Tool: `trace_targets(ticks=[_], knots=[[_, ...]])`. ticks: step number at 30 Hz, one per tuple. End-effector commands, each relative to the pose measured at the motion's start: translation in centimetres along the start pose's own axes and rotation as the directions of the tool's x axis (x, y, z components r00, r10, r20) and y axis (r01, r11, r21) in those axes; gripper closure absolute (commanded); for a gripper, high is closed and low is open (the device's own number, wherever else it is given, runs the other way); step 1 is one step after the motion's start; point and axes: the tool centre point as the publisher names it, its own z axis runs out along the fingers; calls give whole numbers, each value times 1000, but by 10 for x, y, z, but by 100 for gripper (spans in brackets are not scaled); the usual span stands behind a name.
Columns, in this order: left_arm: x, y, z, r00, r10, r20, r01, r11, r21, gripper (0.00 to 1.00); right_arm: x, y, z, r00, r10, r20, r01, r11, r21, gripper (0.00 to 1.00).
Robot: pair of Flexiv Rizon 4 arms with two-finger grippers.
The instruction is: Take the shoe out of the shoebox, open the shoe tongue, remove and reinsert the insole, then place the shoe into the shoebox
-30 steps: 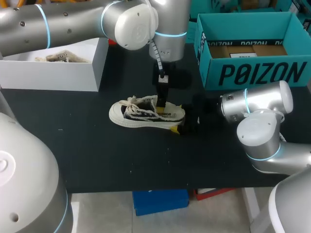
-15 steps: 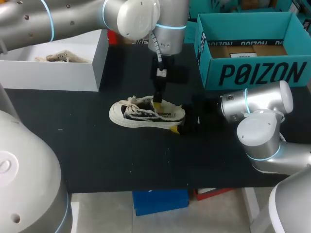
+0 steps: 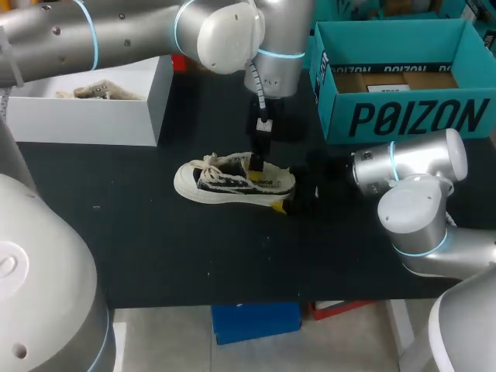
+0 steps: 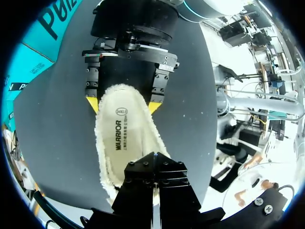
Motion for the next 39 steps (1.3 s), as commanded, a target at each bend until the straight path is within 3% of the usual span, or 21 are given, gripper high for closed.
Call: trace_targets(ticks=[1,8,25,33,39], knots=[[-6,-7,5,1000,-11,-2,11,1000,-13,100,-2,-3,7,1000,3,3,-3,1000,4,100],[-7,-2,17,999,-50,9,51,998,-48,100,-2,-3,7,1000,3,3,-3,1000,4,100],[-19,24,53,996,-73,-44,72,997,-28,100,-2,-3,7,1000,3,3,-3,1000,4,100],[-5,25,71,997,-50,-61,50,999,-7,100,-2,-3,7,1000,3,3,-3,1000,4,100],[-2,22,79,995,-101,8,101,995,3,100,-2,-3,7,1000,3,3,-3,1000,4,100]])
